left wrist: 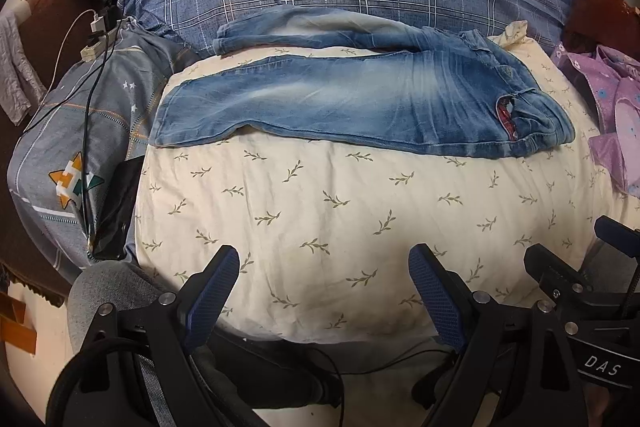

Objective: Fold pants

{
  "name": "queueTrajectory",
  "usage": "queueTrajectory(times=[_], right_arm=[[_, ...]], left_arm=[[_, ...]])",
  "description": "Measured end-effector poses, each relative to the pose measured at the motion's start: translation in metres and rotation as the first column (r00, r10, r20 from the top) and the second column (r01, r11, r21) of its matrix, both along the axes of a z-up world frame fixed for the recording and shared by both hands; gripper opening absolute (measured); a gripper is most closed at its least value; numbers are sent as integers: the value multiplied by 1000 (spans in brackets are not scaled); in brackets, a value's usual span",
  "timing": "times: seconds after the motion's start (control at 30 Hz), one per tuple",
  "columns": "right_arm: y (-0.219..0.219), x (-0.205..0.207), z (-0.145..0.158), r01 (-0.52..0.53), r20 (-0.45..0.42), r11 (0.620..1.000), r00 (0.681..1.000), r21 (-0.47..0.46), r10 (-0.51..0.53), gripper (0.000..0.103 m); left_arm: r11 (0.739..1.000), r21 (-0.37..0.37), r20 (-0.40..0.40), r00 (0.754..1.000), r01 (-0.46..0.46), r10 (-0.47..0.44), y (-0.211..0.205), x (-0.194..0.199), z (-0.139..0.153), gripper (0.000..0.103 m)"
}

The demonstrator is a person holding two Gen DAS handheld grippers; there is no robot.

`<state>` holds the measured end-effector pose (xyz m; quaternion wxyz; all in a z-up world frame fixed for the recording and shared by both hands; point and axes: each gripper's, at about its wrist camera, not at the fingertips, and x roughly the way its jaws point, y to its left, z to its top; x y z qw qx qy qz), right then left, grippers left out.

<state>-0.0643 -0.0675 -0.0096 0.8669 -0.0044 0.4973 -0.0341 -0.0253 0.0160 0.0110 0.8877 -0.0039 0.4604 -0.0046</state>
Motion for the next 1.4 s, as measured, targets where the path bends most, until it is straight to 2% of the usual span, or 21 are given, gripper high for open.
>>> queueTrajectory(times=[0.57,1.17,1.4], right_arm=[[-5,8,-8,11,-13,1000,1000,0,-11,102],[-16,26,-23,34,-43,999,999,13,-33,102],[-37,37,-25,81,-32,994,996,67,-79,102]], left_arm=[[1000,24,-31,1000,6,-5,-6,13,-7,87],[1000,27,-77,997,13,-10,-13,44,-26,87],[999,-42,-118,993,17,-22,-9,65,-36,87]])
